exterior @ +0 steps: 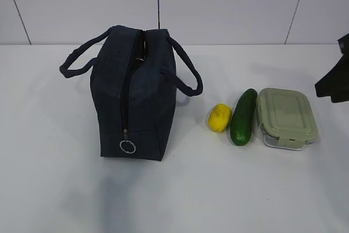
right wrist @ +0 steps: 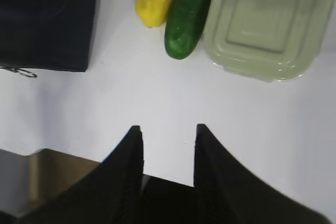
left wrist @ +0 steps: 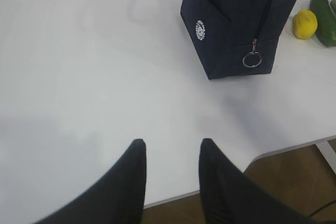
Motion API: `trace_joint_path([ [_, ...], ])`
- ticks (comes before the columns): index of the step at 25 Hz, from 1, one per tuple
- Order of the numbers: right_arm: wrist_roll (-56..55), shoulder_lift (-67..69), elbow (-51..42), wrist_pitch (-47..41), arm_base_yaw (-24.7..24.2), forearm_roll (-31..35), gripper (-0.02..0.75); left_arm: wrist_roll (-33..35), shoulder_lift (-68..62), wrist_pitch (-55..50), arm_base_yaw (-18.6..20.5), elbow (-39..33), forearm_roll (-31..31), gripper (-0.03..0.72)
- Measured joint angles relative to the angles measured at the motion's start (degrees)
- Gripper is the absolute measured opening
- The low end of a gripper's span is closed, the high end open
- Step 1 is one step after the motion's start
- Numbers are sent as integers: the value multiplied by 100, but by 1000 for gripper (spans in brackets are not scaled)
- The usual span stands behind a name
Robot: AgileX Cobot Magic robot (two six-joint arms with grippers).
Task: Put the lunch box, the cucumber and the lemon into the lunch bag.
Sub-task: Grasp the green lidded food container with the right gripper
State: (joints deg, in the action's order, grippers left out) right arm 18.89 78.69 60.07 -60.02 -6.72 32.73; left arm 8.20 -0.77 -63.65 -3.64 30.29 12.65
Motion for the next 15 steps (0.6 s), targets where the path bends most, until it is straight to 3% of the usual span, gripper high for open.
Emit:
trace_joint_path([
  [7, 1754, 726, 22, -844, -1280, 1477, 259, 0, 0, 0, 0, 0, 0, 244],
  [15, 2456, 1193, 26, -868, -2205, 1883, 252, 0, 0, 0, 0, 0, 9, 244],
])
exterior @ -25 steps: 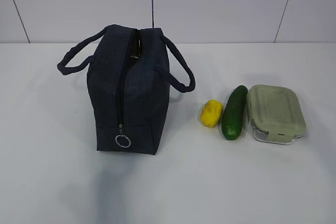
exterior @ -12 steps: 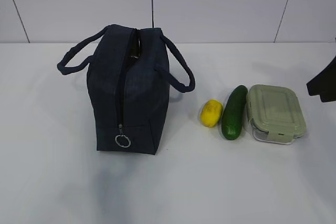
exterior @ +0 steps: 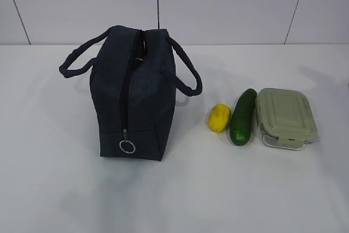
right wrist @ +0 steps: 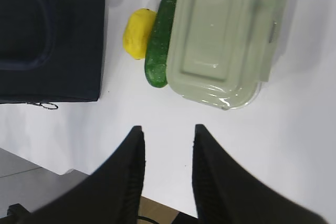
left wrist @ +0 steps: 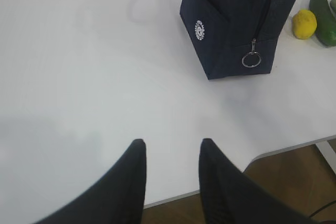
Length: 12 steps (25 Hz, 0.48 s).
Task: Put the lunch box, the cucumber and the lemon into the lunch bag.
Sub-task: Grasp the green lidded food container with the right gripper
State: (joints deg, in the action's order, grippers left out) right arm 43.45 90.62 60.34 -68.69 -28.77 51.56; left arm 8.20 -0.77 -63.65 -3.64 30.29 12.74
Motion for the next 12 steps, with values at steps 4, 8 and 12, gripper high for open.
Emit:
trace_joint_path([
  [4, 141, 455, 0, 0, -104, 14, 252, 0, 0, 3, 0, 0, 0, 244],
  [8, 155, 658, 9, 19, -114, 40, 252, 0, 0, 3, 0, 0, 0, 244],
  [12, 169, 658, 49, 19, -114, 61, 252, 0, 0, 3, 0, 0, 0, 244],
])
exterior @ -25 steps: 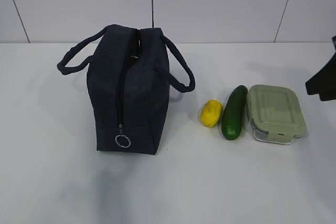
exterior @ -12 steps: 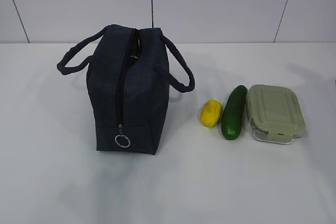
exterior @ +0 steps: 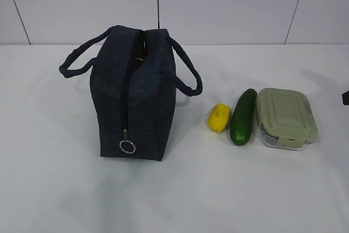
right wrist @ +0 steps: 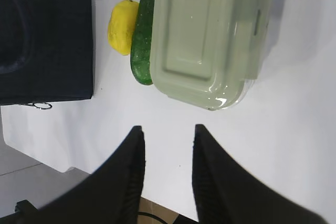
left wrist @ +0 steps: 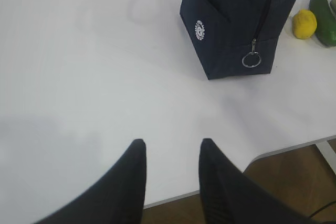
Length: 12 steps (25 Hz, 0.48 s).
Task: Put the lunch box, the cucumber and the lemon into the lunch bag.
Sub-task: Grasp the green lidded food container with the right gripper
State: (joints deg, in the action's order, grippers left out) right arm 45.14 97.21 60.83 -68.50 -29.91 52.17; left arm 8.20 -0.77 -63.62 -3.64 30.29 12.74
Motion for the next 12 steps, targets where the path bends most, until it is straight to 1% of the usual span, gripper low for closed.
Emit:
trace_joint_path([
  [5, 0, 0, 23, 0, 0, 0, 253, 0, 0, 0, 0, 0, 0, 244],
  [7, 0, 0, 23, 0, 0, 0, 290, 0, 0, 0, 0, 0, 0, 244],
  [8, 6, 0, 23, 0, 0, 0, 321, 0, 0, 0, 0, 0, 0, 244],
  [12, 15, 0, 23, 71, 0, 0, 525, 0, 0, 0, 0, 0, 0, 244],
])
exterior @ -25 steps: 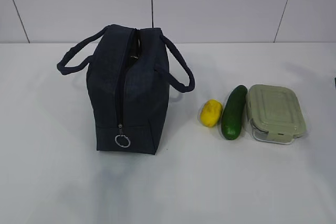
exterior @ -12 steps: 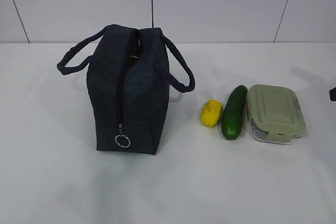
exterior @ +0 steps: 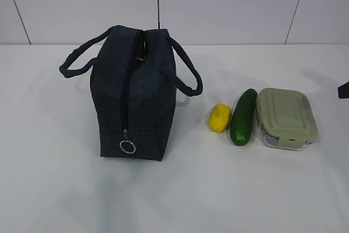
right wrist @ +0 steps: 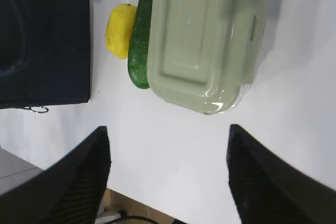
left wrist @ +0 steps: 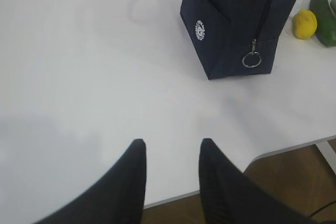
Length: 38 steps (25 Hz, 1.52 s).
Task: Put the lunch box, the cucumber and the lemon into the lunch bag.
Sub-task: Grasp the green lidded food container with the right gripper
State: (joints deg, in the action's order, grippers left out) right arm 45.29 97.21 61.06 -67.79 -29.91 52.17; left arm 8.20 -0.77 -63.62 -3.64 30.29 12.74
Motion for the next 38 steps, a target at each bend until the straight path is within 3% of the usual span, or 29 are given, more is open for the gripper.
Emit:
trace_joint_path([
  [4, 152, 0, 0, 256, 0, 0, 590, 0, 0, 0, 0, 0, 0, 244],
  [18, 512, 976, 922, 22, 0, 0, 599, 0, 0, 0, 0, 0, 0, 244],
  [25, -46, 1650, 1038, 12, 0, 23, 597, 0, 0, 0, 0, 0, 0, 244],
  [31, -110, 1885, 1038, 12, 21, 553, 596, 0, 0, 0, 0, 0, 0, 244],
  [38, 580, 1897, 1057, 12, 216, 994, 596, 0, 0, 0, 0, 0, 0, 244],
])
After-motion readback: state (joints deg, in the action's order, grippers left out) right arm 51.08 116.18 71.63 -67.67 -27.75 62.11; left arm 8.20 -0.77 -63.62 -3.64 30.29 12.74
